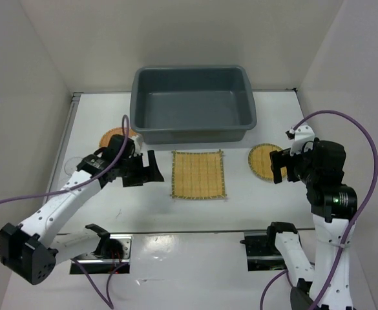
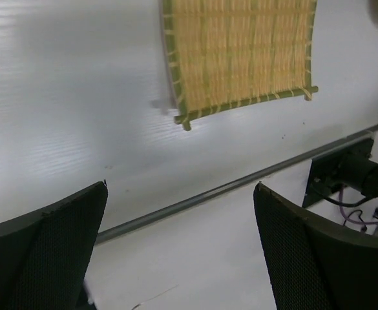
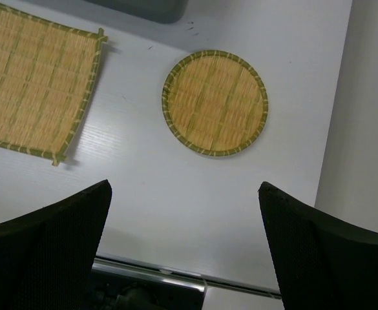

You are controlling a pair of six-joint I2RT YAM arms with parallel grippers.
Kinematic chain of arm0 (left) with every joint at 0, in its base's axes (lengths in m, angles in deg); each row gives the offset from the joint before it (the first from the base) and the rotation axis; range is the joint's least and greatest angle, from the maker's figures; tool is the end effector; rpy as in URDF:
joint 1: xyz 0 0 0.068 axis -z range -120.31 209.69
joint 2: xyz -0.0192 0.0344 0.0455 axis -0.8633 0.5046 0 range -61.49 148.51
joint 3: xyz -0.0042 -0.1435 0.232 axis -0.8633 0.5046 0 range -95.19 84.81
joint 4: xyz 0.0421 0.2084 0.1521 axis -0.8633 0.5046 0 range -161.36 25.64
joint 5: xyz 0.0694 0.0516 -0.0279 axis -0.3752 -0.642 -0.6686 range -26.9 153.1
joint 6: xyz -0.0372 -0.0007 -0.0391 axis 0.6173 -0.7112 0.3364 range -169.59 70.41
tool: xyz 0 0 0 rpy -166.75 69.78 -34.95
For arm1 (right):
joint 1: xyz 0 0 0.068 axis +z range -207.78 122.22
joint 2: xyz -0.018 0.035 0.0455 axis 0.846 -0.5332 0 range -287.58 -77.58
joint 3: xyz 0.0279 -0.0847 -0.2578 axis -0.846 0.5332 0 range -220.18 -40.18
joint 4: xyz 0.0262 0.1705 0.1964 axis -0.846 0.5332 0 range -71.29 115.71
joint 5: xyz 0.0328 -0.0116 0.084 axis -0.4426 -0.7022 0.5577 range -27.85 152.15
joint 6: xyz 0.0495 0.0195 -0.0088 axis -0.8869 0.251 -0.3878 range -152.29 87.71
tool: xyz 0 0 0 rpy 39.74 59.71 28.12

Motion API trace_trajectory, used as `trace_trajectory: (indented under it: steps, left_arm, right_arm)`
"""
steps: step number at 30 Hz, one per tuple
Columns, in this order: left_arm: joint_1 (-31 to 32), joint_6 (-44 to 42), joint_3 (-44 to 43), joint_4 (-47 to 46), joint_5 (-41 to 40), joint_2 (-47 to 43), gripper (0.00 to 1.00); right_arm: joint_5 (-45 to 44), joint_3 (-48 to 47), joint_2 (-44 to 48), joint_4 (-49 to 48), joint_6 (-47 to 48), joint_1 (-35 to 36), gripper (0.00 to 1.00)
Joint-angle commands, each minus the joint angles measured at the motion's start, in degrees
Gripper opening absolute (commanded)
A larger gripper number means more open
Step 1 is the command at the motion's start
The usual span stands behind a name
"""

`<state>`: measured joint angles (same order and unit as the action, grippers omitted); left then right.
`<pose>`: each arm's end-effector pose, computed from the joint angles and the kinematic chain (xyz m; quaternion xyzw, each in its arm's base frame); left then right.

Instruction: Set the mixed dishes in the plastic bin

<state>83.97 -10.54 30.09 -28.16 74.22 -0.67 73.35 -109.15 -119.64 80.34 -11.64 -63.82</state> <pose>0.1907 -0.0934 0.2951 -0.0866 0.9298 -0.2590 0.2469 0.1050 -0.0042 0.3926 -0.1570 0.8688 -0.0224 0.4691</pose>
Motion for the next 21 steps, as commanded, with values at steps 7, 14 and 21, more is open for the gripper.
trace_trajectory:
  steps: [7, 14, 21]
  left_arm:
    - [5.9, 4.2, 4.6, -19.8, 6.9, 15.5, 1.00]
    - [1.8, 6.0, 8.4, -28.0, 9.2, 19.4, 1.00]
    - [-3.2, 2.4, 10.2, -32.1, 12.5, 21.5, 1.00]
  right_arm:
    - [-3.6, 4.3, 2.8, -4.3, -3.3, -0.3, 0.99]
    - [-7.1, 5.4, -6.3, -6.0, -6.5, 0.2, 0.99]
    - [12.4, 2.4, -19.4, 3.1, 9.8, 1.5, 0.84]
